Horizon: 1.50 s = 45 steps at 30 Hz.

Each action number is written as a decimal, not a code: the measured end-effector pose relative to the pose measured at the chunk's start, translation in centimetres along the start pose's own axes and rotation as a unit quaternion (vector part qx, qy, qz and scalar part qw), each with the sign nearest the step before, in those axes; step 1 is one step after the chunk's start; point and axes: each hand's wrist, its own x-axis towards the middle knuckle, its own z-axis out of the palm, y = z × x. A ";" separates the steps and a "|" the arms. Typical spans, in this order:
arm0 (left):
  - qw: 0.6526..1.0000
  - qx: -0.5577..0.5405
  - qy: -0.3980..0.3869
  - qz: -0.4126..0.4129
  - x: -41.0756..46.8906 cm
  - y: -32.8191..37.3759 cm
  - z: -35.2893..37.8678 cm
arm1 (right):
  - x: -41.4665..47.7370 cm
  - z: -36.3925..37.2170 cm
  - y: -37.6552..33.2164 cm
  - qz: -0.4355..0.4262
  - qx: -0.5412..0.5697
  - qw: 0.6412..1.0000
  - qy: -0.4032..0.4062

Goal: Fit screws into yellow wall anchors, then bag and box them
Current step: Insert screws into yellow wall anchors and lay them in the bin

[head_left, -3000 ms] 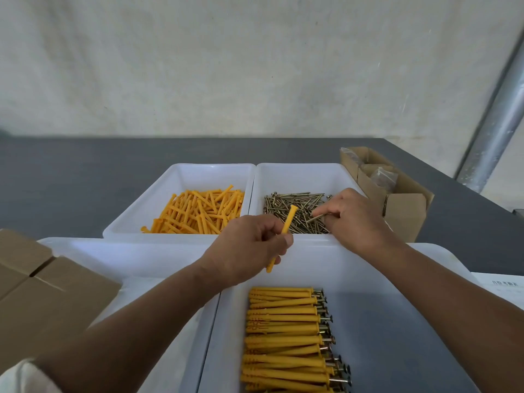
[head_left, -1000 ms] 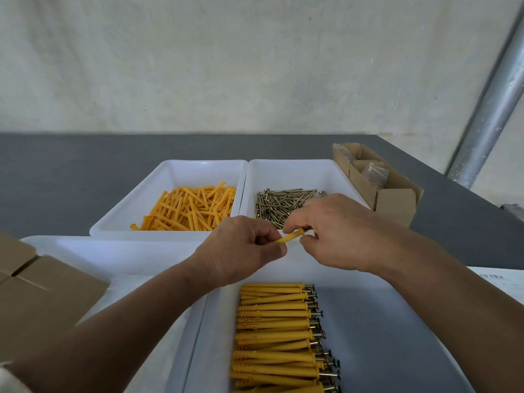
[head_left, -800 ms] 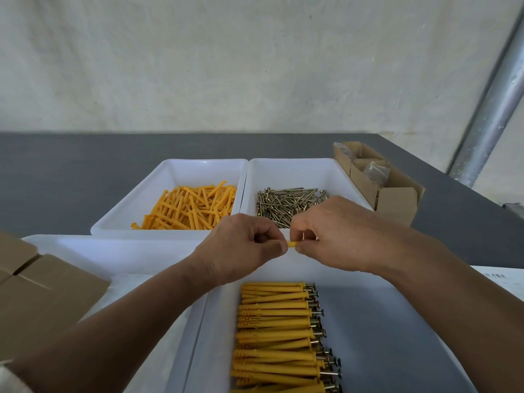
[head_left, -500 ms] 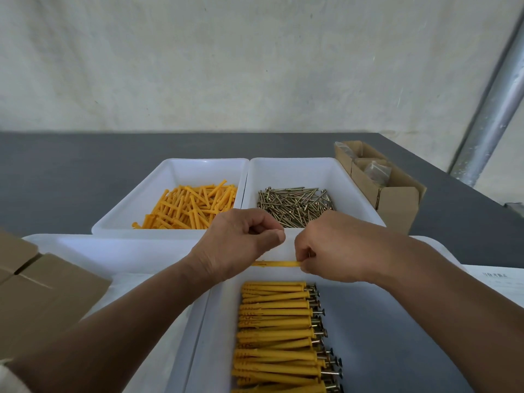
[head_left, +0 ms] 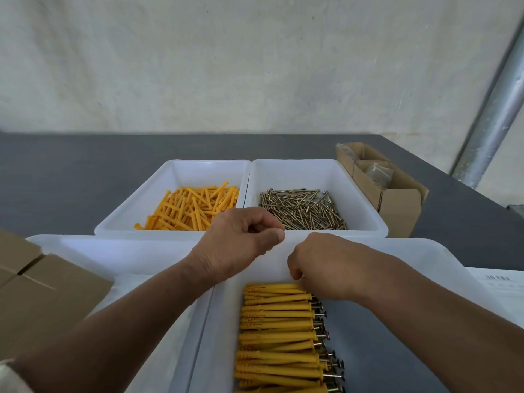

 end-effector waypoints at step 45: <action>0.864 0.477 -0.007 -0.158 2.5 -6.1 -5.6 | 5.1 1.4 8.0 0.217 0.198 0.956 -0.010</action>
